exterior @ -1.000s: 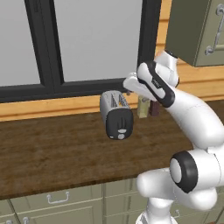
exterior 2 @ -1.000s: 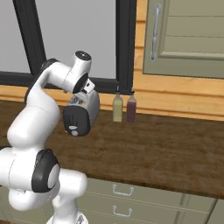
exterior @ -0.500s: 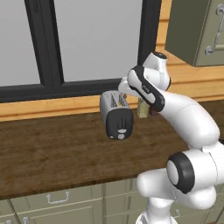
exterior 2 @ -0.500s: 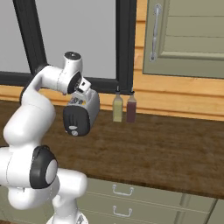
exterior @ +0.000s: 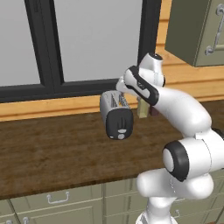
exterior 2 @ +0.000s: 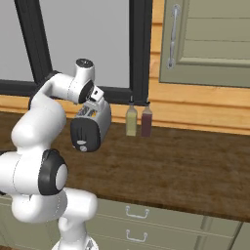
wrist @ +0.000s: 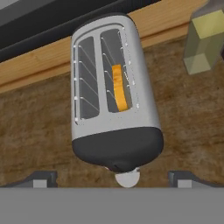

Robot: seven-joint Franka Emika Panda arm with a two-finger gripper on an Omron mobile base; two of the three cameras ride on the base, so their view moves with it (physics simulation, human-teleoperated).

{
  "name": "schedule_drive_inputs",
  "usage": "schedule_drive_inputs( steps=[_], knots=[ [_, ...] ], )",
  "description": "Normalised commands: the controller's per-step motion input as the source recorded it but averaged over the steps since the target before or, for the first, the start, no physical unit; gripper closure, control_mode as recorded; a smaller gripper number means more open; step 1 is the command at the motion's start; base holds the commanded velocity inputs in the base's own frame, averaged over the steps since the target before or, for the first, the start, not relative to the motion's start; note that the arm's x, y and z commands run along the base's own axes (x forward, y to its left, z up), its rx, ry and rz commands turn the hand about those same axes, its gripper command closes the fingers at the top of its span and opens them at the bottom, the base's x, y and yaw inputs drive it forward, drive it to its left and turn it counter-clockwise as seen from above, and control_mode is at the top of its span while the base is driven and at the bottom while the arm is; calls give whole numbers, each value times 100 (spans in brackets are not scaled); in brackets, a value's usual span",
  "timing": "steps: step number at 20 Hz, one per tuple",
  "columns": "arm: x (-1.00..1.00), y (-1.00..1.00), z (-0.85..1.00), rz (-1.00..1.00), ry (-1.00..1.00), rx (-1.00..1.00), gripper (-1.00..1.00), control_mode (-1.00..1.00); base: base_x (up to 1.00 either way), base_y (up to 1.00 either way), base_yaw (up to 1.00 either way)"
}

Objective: Start the toaster. Once the lever pops up, take the bread to the plate on the dining counter.

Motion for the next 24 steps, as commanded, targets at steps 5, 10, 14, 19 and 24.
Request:
schedule_drive_inputs(
  steps=[5, 10, 14, 19, 24],
  knots=[
    [10, 0, -1, 0, 0, 0, -100, -100, 0, 0, 0],
    [0, 0, 0, 0, 0, 0, -100, -100, 0, 0, 0],
    [0, 0, 0, 0, 0, 0, -100, -100, 0, 0, 0],
    [0, 0, 0, 0, 0, 0, -100, -100, 0, 0, 0],
    [0, 0, 0, 0, 0, 0, -100, -100, 0, 0, 0]
  ],
)
